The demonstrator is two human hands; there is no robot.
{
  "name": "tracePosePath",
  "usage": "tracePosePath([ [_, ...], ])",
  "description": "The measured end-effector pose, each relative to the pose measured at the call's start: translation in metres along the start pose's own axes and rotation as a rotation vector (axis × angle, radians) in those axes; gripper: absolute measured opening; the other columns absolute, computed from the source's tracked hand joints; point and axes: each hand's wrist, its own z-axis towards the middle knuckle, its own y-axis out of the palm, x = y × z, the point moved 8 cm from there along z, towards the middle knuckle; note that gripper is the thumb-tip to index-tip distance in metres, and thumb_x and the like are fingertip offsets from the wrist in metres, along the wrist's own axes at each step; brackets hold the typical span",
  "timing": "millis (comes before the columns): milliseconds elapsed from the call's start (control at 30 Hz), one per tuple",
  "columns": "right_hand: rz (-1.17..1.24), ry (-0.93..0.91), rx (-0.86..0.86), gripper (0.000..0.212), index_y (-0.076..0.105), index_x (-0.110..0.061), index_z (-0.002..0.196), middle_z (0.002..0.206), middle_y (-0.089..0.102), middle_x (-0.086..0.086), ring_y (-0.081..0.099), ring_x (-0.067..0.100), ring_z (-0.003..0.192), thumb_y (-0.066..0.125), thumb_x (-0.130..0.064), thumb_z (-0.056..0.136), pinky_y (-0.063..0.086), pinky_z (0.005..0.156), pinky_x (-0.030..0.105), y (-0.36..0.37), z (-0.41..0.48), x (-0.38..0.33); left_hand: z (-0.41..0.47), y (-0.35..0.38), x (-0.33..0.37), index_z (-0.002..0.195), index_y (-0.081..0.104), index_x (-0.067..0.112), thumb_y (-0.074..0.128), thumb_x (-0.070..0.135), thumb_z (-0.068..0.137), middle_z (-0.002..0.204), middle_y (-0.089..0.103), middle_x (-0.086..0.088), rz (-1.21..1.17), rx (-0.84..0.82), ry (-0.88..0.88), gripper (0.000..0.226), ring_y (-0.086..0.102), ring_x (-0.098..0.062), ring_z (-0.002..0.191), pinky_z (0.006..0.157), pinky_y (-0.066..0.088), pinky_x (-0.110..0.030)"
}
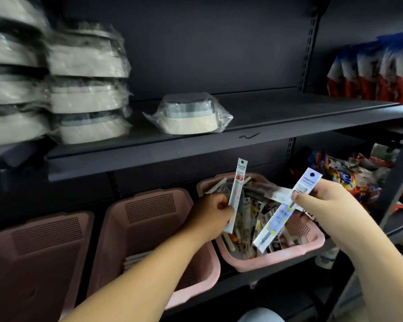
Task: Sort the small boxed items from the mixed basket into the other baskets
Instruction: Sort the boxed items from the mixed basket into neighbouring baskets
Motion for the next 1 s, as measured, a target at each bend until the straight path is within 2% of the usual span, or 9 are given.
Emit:
tracePosePath([
  [67,0.016,-0.033,-0.005,0.017,0.071,-0.021,0.081,0.09,0.07,0.019,0.065,0.032,0.075,0.063,-0.025,0.095,0.051,0.071,0.04,0.005,-0.004,-0.011,-0.004,-0.012,-0.007,0.08,0.069,0.014,0.065,0.02,0.093,0.077,0.073,0.003,-0.01,0.01,-0.001,0.014,0.069,-0.011,0.073,0.067,0.052,-0.028],
  [233,0.119,-0.053,-0.043,0.016,0.072,-0.018,0.085,0.092,0.074,0.01,0.067,0.034,0.093,0.063,-0.025,0.096,0.051,0.078,0.037,0.045,-0.005,-0.028,-0.019,-0.046,-0.023,0.065,0.06,0.02,0.066,0.017,0.092,0.059,0.061,0.011,0.006,0.075,0.009,0.028,0.053,0.0,0.055,0.057,0.041,-0.025],
  [333,0.203,-0.022,-0.103,0.013,0.074,-0.022,0.089,0.092,0.074,0.014,0.068,0.037,0.092,0.064,-0.028,0.096,0.053,0.087,0.052,0.086,0.002,-0.027,-0.033,-0.073,-0.035,0.07,0.061,0.017,0.066,0.021,0.092,0.062,0.06,0.005,0.044,0.095,-0.016,0.023,0.05,-0.002,0.055,0.058,0.039,-0.027],
  [433,0.292,0.012,-0.138,0.009,0.074,-0.024,0.092,0.09,0.076,-0.001,0.07,0.024,0.092,0.066,-0.028,0.094,0.053,0.094,0.05,0.129,0.008,-0.029,-0.051,-0.105,-0.056,0.077,0.065,0.015,0.063,0.022,0.093,0.075,0.067,-0.002,0.073,0.116,-0.062,0.017,0.055,-0.008,0.065,0.06,0.041,-0.026],
  [500,0.348,0.03,-0.158,0.006,0.073,-0.021,0.094,0.087,0.077,-0.003,0.071,0.018,0.088,0.069,-0.026,0.093,0.056,0.086,0.047,0.16,0.01,-0.036,-0.067,-0.132,-0.073,0.072,0.064,0.021,0.063,0.018,0.093,0.07,0.065,0.006,0.088,0.163,-0.095,0.021,0.057,-0.003,0.064,0.055,0.041,-0.02],
  [600,0.434,0.017,-0.26,0.011,0.071,-0.003,0.091,0.07,0.073,0.005,0.068,0.018,0.064,0.067,-0.013,0.095,0.052,0.06,0.03,0.212,0.004,-0.063,-0.095,-0.178,-0.099,0.065,0.061,0.028,0.065,0.014,0.092,0.06,0.059,0.014,0.098,0.262,-0.14,0.03,0.055,0.002,0.056,0.049,0.036,-0.009],
  [700,0.461,-0.024,-0.347,0.012,0.068,0.006,0.087,0.061,0.067,0.009,0.062,0.015,0.052,0.063,-0.001,0.095,0.049,0.047,0.022,0.261,-0.004,-0.097,-0.128,-0.227,-0.127,0.07,0.065,0.028,0.067,0.028,0.09,0.07,0.066,0.009,0.133,0.324,-0.196,0.02,0.063,-0.011,0.07,0.065,0.048,-0.028],
  [767,0.462,-0.062,-0.426,0.012,0.069,0.002,0.087,0.065,0.069,0.011,0.064,0.021,0.058,0.063,-0.005,0.096,0.053,0.053,0.029,0.295,-0.012,-0.12,-0.152,-0.261,-0.148,0.081,0.072,0.02,0.065,0.033,0.088,0.079,0.071,0.001,0.143,0.365,-0.242,0.016,0.068,-0.023,0.081,0.074,0.053,-0.037],
  [1000,0.484,-0.153,-0.671,0.012,0.073,-0.012,0.087,0.07,0.072,0.003,0.064,0.015,0.066,0.065,-0.012,0.096,0.047,0.061,0.028,0.401,-0.057,-0.201,-0.249,-0.392,-0.221,0.082,0.071,0.019,0.07,0.023,0.092,0.078,0.072,0.0,0.368,0.501,-0.404,0.011,0.07,-0.026,0.081,0.074,0.059,-0.043],
])
